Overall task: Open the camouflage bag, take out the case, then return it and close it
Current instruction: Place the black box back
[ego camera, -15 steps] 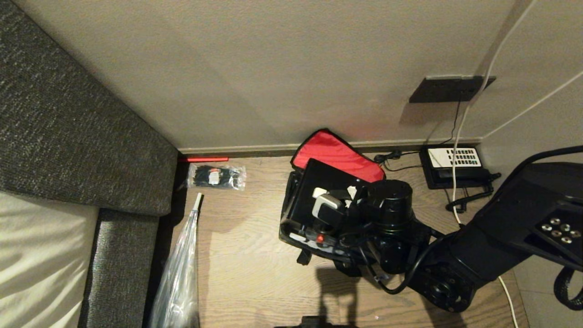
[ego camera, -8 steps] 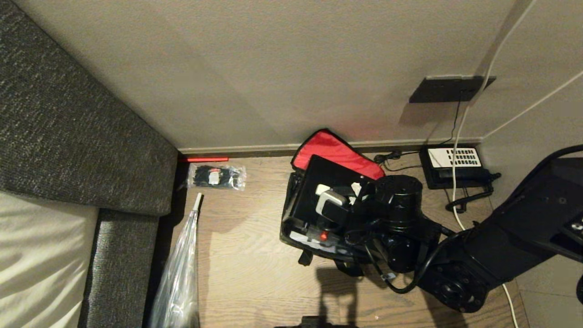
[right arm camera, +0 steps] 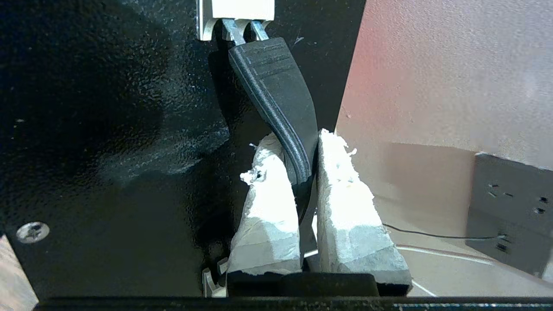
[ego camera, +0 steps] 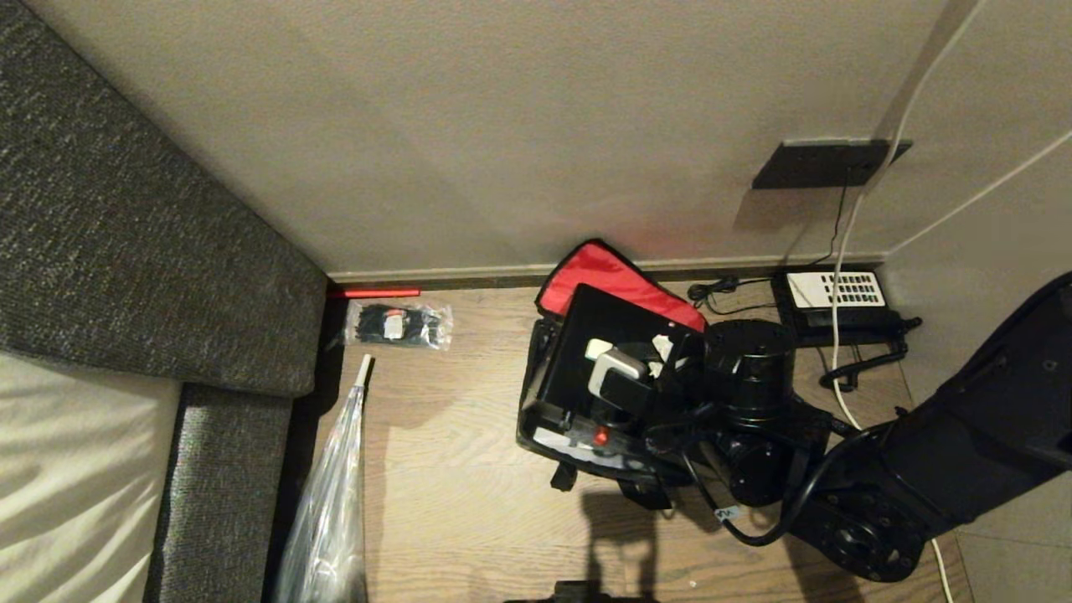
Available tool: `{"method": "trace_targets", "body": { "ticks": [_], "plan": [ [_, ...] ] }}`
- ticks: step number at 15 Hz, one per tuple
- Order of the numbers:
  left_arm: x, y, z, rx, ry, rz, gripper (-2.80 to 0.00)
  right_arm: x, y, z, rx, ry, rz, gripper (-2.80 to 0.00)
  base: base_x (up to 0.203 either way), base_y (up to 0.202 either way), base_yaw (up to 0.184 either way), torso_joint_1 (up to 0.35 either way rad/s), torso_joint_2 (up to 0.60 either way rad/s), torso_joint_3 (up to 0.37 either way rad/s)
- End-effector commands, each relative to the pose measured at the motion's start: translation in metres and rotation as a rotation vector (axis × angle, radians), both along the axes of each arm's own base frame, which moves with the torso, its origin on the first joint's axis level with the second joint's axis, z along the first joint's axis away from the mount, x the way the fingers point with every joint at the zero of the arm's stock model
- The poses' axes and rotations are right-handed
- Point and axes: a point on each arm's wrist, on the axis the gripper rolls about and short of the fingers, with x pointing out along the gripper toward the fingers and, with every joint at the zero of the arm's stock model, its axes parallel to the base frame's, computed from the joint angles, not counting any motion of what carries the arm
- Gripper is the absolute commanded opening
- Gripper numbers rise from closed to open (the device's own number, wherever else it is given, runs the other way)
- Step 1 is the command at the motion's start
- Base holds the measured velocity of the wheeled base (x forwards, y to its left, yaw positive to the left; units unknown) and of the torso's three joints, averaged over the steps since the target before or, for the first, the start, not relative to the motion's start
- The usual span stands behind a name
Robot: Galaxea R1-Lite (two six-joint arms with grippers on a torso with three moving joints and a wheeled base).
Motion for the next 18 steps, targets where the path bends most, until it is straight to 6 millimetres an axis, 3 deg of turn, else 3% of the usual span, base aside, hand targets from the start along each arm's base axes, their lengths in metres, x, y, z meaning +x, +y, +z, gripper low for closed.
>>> {"method": "trace_targets", "body": {
  "ticks": [1,8,18],
  "plan": [
    [0.000,0.000,-0.001,0.000,0.001,0.002,-2.80,-0.003,-0.001,0.008,0.004,-0.010,0.002,-2.80,0.000,0.000,0.000,0.000,0.00,0.000],
    [0.000,0.000,-0.001,0.000,0.001,0.000,-2.80,-0.010,0.009,0.019,0.008,-0.031,0.044,-2.80,0.000,0.000,0.000,0.000,0.00,0.000],
    [0.000,0.000,-0.001,-0.001,0.001,0.000,-2.80,-0.009,0.010,0.017,-0.161,-0.070,0.077,-2.80,0.000,0.000,0.000,0.000,0.00,0.000]
  ]
}}
